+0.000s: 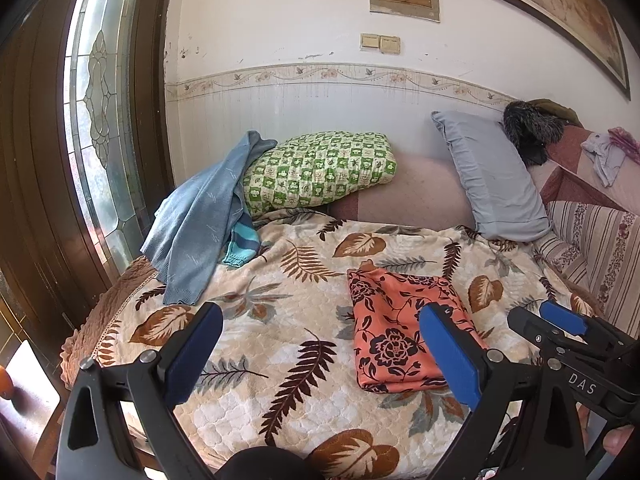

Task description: Fold small clothes

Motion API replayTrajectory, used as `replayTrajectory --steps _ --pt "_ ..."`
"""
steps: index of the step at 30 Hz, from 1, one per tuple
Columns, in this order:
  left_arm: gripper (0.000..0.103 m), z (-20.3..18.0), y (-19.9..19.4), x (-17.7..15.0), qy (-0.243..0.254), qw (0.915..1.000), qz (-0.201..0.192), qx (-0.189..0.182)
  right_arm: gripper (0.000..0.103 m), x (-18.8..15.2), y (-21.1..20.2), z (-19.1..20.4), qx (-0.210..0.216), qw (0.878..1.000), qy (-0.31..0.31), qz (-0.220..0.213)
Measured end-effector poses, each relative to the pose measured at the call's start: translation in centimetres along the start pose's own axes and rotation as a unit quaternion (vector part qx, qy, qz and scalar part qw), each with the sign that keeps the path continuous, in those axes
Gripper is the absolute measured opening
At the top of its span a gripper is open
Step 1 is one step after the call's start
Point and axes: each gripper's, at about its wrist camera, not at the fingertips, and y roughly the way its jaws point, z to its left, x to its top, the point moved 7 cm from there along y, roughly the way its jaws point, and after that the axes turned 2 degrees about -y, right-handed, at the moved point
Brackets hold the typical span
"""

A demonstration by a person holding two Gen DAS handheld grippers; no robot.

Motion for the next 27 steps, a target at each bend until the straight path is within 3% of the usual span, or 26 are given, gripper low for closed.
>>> replayTrajectory --steps 13,17,23,27 --pt "0.099 -0.8 -0.1 0.3 0.011 0.9999 0.004 0.001 0.066 -0.2 0.1 1.4 0.020 1.000 -0.020 -0.001" --pt "0.099 -2.0 -0.4 0.4 0.022 0.9997 0.007 0.000 0.066 -0.2 -0.4 0.6 0.026 1.000 -0.009 -0.006" --pt "0.099 -4.0 0.1 0.4 0.022 0.9990 0.022 -0.031 0.066 -0.1 -1.4 -1.4 0.029 0.999 0.013 -0.018" --pt "0.099 -3.9 1.5 0.4 0.013 0.9992 0.034 -0.017 0.066 -0.1 -2.2 -3.3 0.021 0.999 0.031 -0.028"
